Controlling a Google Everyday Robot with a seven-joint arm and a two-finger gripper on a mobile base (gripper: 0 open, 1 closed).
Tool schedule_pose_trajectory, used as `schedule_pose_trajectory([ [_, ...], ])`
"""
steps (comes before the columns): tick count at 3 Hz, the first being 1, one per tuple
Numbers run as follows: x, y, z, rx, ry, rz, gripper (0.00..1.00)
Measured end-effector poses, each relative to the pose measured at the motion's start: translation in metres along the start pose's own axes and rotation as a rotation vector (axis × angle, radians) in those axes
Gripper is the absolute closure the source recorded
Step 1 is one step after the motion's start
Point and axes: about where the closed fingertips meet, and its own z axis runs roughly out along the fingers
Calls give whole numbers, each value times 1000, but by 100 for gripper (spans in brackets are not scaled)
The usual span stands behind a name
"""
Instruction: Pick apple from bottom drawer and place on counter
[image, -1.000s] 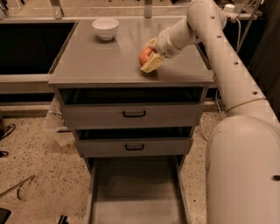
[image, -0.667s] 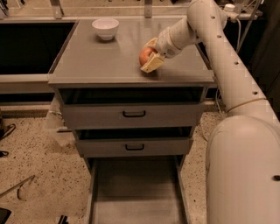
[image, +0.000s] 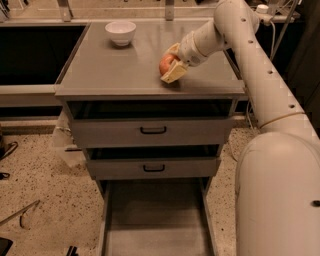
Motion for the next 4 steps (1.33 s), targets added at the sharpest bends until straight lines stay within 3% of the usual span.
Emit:
schedule_pose_trajectory([
  [2,0,0,0,0,0,0,11],
  [3,0,0,0,0,0,0,0],
  [4,0,0,0,0,0,0,0],
])
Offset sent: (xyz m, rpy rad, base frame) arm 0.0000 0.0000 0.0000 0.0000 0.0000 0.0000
